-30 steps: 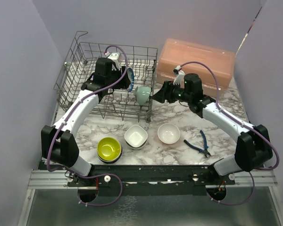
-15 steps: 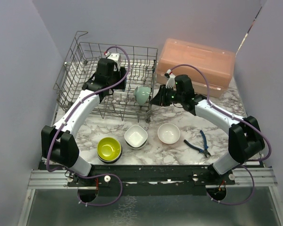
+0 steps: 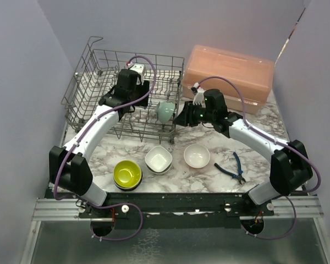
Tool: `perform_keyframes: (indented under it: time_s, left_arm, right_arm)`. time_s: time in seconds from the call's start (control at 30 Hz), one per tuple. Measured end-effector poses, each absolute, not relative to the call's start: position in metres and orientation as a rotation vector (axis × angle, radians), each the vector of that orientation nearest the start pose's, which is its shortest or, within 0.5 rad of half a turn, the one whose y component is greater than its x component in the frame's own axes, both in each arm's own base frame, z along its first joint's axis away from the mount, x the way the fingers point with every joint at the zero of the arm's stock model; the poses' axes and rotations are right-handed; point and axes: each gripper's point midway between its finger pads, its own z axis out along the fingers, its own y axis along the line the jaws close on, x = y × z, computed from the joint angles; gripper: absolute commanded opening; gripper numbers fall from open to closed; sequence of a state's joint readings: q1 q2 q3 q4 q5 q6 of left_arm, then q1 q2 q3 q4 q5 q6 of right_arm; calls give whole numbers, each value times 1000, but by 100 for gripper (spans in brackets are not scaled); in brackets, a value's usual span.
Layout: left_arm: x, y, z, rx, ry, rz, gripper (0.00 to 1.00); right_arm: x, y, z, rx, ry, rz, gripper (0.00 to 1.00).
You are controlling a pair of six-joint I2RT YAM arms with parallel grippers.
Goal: Load the bowls into the dish rack
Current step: Turn the bowl upside down on the dish rack.
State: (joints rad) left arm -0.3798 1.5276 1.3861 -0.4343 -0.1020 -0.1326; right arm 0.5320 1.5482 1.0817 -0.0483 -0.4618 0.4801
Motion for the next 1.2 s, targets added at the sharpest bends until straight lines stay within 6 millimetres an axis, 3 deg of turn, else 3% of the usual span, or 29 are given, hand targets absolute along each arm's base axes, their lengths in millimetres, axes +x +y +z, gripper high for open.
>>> perform_keyframes:
  time_s: [0.17,0.37,0.57,1.2]
  left_arm:
    - [418,-160,226,251,2159,-146,0]
    - [416,-163,216,289,2184,-92,0]
    - [413,-161,211,317,2209,-49,0]
    - [417,-161,187,336,2272,11,0]
  right_arm:
    - [316,298,204,-365,2121,1068,78]
    - [310,285,233,-343,2031,1036,93]
    - [310,279,229,-318,2035,1003,100]
    - [311,272,231,-299,2026,964,100]
